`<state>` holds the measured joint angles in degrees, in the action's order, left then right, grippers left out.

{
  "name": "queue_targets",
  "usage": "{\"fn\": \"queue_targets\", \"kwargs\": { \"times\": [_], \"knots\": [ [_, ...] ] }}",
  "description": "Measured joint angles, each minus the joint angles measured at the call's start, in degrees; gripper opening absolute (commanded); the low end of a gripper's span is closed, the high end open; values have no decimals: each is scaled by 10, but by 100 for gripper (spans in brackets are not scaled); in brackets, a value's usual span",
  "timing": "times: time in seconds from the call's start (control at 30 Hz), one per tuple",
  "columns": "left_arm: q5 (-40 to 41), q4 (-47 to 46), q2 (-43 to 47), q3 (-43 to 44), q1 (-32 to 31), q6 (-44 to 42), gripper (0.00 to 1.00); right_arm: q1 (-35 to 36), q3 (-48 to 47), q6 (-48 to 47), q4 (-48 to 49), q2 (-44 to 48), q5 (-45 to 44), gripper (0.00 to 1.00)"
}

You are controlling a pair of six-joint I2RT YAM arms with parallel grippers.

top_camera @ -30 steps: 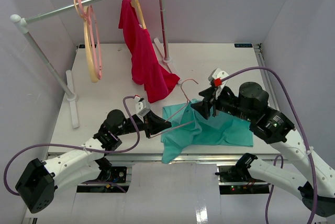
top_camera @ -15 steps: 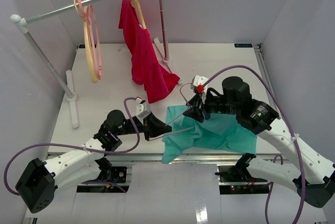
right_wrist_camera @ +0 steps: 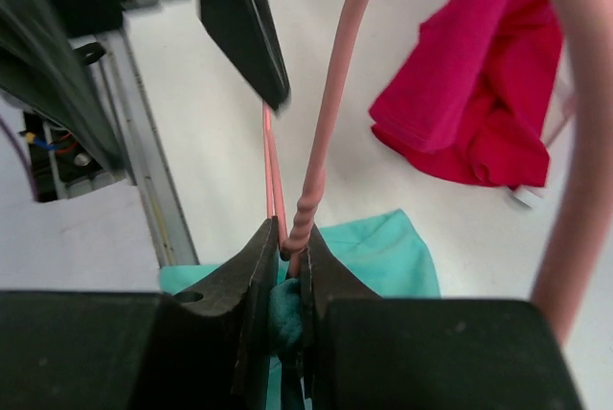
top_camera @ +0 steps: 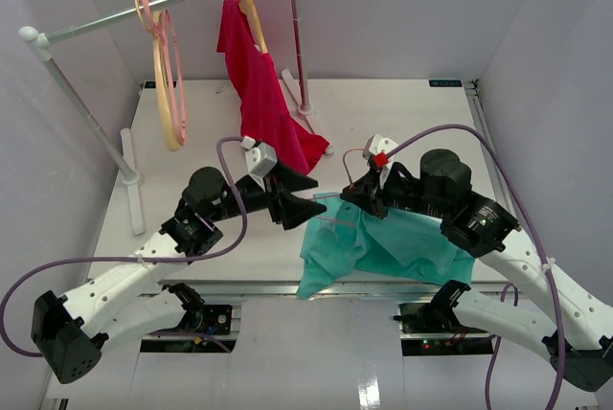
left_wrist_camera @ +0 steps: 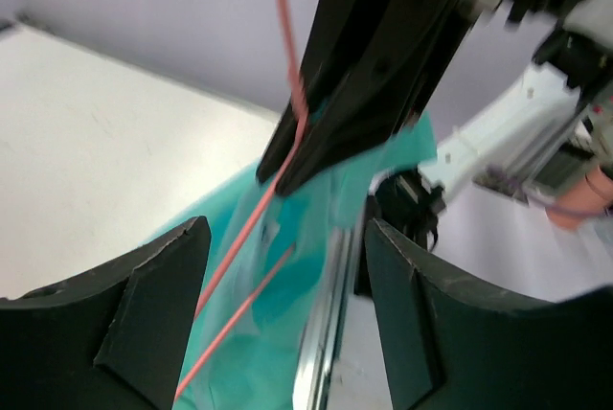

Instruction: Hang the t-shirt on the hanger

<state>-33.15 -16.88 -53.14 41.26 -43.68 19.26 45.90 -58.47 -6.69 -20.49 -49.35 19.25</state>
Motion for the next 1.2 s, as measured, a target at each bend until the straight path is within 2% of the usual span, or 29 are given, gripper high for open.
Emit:
{"fn": "queue_targets", "kwargs": {
  "times": [0.17, 0.27, 0.37, 0.5, 0.63, 0.73, 1.03, 1.2],
  "knots": [
    [83, 94, 34, 91, -1, -3, 70, 0, 2, 14, -1, 24, -81, 8],
    [108, 133, 56, 94, -1, 7, 66, 0, 2, 26, -11, 48, -148, 8],
    [113, 136, 78, 38, -1, 37, 65, -1, 2, 37, -22, 72, -200, 8],
    [107, 79, 74, -81, -2, 92, 66, -1, 2, 53, -24, 92, -225, 8],
    [107, 8, 23, -164, -13, 146, 67, -1, 18, 76, -3, 102, -232, 8],
    [122, -42, -23, -168, -39, 167, 69, -1, 36, 87, 10, 104, -233, 8],
    [243, -131, -193, -83, -130, 179, 68, -1, 67, 110, 39, 106, -234, 8],
    [315, -122, -262, -34, -169, 176, 67, -1, 77, 117, 54, 117, -234, 8]
  ]
}}
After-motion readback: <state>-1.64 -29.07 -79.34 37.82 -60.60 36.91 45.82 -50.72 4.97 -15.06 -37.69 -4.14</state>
